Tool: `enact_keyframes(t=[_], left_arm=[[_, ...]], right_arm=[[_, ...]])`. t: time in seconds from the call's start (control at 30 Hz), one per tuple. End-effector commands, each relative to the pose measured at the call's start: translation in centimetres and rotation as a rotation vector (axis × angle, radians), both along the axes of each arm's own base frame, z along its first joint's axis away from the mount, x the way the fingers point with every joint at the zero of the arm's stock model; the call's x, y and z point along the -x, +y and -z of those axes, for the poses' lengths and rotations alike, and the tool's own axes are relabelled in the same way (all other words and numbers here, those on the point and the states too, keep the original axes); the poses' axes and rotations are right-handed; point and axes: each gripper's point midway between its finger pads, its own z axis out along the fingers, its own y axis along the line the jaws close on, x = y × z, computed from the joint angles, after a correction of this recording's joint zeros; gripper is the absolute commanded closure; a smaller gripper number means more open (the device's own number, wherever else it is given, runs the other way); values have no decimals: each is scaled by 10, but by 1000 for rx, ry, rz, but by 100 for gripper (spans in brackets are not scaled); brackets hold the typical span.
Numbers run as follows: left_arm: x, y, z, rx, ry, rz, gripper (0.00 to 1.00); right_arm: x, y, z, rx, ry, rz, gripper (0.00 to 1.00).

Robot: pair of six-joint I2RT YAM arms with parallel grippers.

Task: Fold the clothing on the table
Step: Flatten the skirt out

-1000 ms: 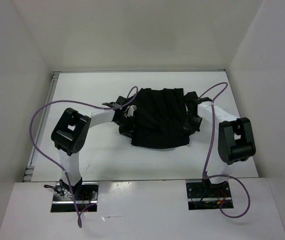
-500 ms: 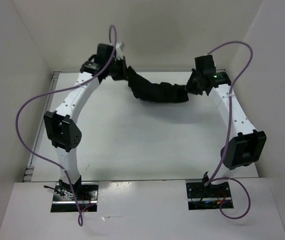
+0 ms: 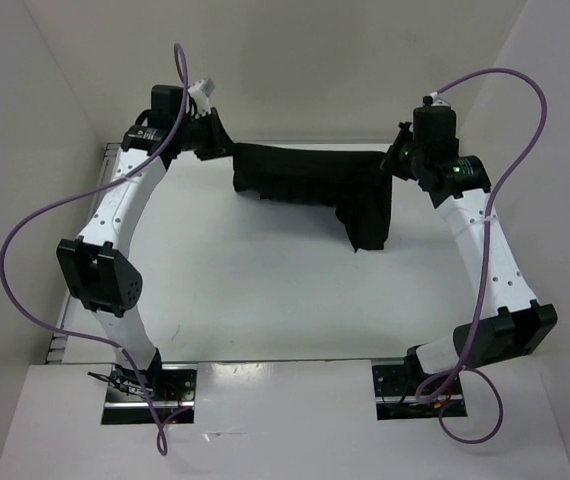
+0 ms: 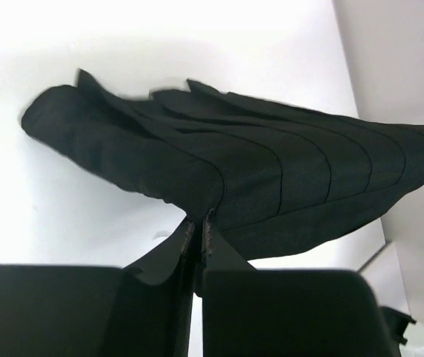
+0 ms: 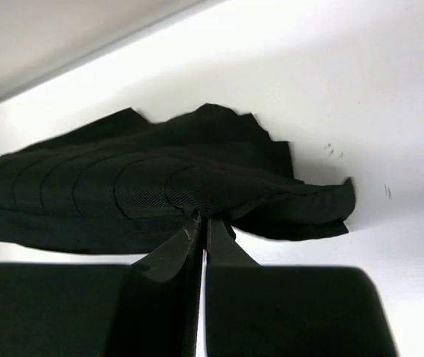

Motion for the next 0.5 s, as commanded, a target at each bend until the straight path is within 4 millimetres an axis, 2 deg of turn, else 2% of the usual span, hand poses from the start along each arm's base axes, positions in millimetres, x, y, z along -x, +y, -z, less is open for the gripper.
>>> enact_keyframes(t=[0.0,0.13,0.2,0.27,0.3,0.33,0.37,0.4,0.43,0.47], left_arm=[[5,20,-19,15,-65,-49,94],[7,21,-17,15,-65,-49,92],[0,18,-4,15,-35,-40,92],[-17,16,10,11,-8,-40,92],[-25,14,10,11,-12,-40,92],[-39,12,7,12,-18,-40,92],[-46,11,1,15,-33,-40,92],[-53,13,-11,30,-53,-44,92],[-61,9,-5,40,-33,-21,90],[-65,8,-19,45,-66,-21,90]], right_arm=[[7,-22,-18,34,-72,56,100],[9,-24,-15,47,-63,44,100],[1,-26,-8,57,-43,40,100],[-15,-25,3,61,-18,25,100],[-24,-24,-4,58,-39,26,100],[-37,-26,8,62,-9,34,100],[-46,-28,6,56,-20,36,100],[-53,-27,-13,51,-62,37,100],[-62,-24,-17,52,-81,22,100],[-65,-30,-41,49,-141,41,100]])
